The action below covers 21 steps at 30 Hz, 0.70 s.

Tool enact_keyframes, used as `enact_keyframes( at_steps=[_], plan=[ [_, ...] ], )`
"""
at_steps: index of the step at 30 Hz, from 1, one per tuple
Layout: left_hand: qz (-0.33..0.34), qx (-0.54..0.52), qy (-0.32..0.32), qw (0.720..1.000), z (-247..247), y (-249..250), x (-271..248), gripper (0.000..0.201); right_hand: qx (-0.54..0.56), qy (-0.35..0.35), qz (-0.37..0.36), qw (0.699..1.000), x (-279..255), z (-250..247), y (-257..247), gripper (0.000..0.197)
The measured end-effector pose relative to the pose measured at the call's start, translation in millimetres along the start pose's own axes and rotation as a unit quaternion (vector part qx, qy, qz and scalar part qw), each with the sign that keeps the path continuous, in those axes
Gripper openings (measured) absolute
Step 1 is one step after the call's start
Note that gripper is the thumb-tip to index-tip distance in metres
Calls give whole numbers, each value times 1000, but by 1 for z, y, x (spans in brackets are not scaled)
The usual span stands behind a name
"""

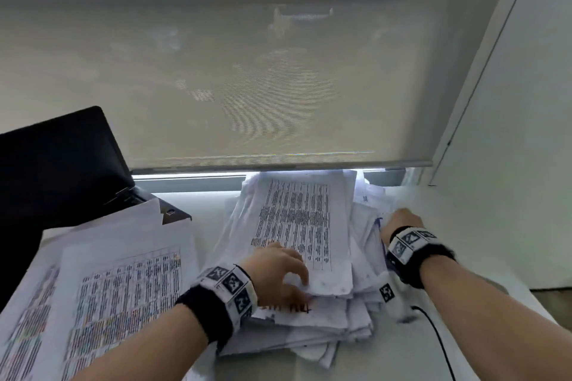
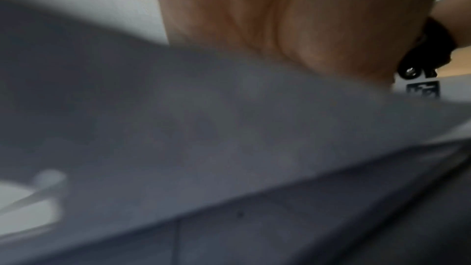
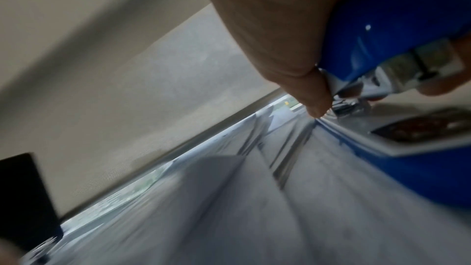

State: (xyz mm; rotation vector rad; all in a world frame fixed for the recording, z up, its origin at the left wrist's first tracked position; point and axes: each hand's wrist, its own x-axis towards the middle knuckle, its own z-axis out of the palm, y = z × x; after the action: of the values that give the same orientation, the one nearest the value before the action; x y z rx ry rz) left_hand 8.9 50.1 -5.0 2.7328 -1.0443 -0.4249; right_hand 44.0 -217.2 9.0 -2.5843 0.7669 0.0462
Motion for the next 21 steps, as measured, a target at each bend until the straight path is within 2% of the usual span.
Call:
enact_keyframes(
  at_steps=[3, 5, 7, 9, 11, 13, 15, 16, 17, 18, 19, 21],
  plan=[
    [-17, -67, 49, 996, -4, 4, -3, 27, 23, 13, 29, 999, 14, -1, 7, 46],
    [-29, -95, 67, 993, -4, 8, -6, 19, 44, 11, 23, 999, 21, -3, 11, 47],
    [-44, -149, 62, 986, -1, 12, -11, 23, 58, 23, -11, 998, 24, -5, 17, 47],
    [-57, -210, 33, 975, 1, 19, -19, 30, 64, 45, -75, 994, 16, -12, 27, 43],
    [-51, -285, 18, 957, 2, 27, -31, 30, 66, 65, -130, 987, 1, -21, 44, 36],
    [-40, -322, 33, 945, 4, 32, -48, 33, 12, 77, -145, 986, -16, -29, 68, 37],
    [-48, -235, 38, 970, 5, 31, -71, 53, -102, 43, -119, 987, -34, -34, 92, 49],
    [-69, -133, 19, 989, 7, 26, -85, 66, -149, 20, -104, 983, -41, -35, 102, 54],
    [-93, -17, -10, 995, 11, 21, -101, 76, -176, 0, -92, 980, -47, -33, 111, 57],
    [-121, 72, -40, 989, 13, 16, -116, 82, -194, -14, -82, 977, -51, -32, 117, 56],
    [-153, 115, -70, 979, 16, 11, -130, 87, -200, -20, -76, 977, -54, -31, 123, 54],
    [-218, 108, -119, 963, 18, 2, -155, 98, -177, -28, -73, 981, -59, -28, 128, 45]
  ],
)
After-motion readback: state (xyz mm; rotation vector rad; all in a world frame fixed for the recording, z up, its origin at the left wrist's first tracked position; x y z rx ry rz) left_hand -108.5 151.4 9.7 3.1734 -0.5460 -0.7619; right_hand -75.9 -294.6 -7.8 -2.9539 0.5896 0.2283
